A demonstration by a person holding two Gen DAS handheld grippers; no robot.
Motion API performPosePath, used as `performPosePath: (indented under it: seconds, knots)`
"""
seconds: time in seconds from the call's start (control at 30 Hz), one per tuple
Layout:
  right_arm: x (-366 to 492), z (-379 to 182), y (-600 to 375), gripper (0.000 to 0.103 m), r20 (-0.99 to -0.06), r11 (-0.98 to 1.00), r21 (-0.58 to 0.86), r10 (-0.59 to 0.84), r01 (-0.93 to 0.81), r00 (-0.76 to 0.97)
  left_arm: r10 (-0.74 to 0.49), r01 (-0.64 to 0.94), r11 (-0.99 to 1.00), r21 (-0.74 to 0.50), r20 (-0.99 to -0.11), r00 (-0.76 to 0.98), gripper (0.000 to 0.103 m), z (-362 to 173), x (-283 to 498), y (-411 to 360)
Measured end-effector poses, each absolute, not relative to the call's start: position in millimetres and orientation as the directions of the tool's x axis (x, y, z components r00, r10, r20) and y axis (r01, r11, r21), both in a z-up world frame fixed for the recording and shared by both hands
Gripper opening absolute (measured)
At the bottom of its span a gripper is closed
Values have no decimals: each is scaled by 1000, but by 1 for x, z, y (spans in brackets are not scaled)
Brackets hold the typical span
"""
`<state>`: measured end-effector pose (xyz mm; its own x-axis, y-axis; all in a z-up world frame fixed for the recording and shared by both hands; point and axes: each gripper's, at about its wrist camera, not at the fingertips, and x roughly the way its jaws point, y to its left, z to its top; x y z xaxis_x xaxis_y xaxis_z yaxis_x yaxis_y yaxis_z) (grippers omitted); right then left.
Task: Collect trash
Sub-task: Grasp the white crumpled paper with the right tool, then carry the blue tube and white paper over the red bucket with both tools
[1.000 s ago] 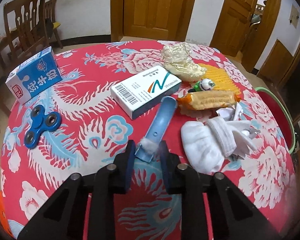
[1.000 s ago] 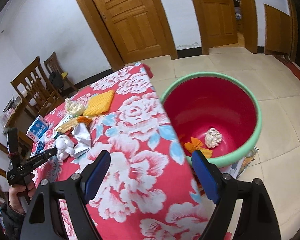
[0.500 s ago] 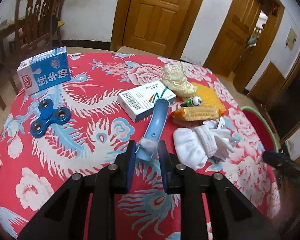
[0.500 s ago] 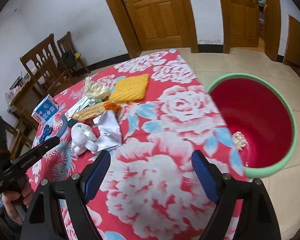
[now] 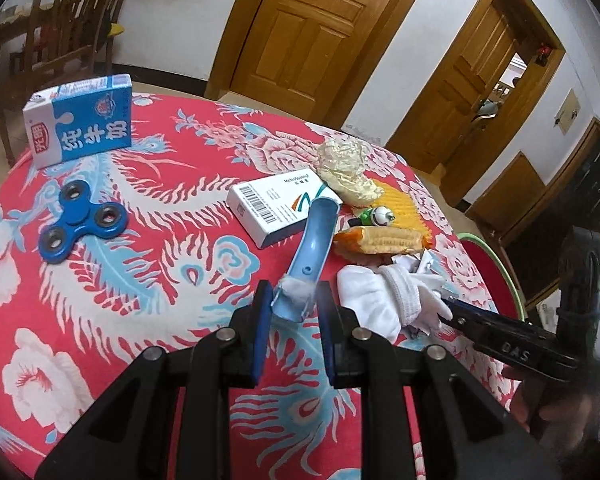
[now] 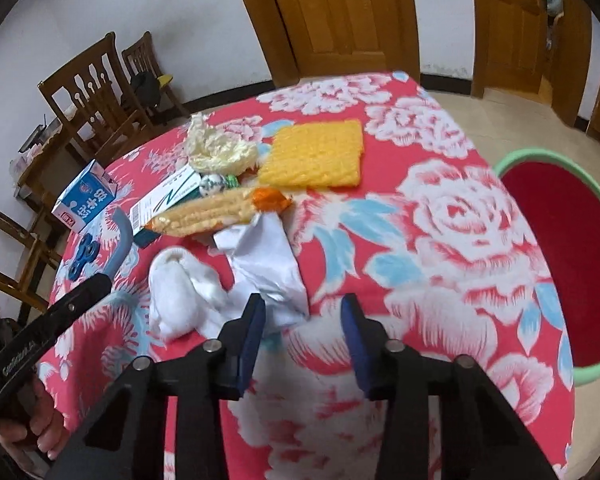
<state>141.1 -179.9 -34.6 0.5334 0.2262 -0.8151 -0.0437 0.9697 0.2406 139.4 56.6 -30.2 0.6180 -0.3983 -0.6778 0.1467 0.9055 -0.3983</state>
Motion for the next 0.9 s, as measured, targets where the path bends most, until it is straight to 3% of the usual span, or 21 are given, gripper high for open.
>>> performPosePath:
  seconds: [0.17, 0.27, 0.9]
  knots:
    - [141, -34, -176, 12, -805, 973, 225, 212, -46, 554, -427, 162, 893, -421, -672, 605, 22, -35, 142, 56]
    - [136, -31, -181, 9, -789, 968, 248, 216, -23, 575, -437, 171, 888, -426, -671, 599, 22, -35, 141, 55]
    - [74, 3, -230, 7, -705, 939, 342, 227, 42, 672, -428, 220, 898, -381, -642, 636, 22, 7, 105, 23]
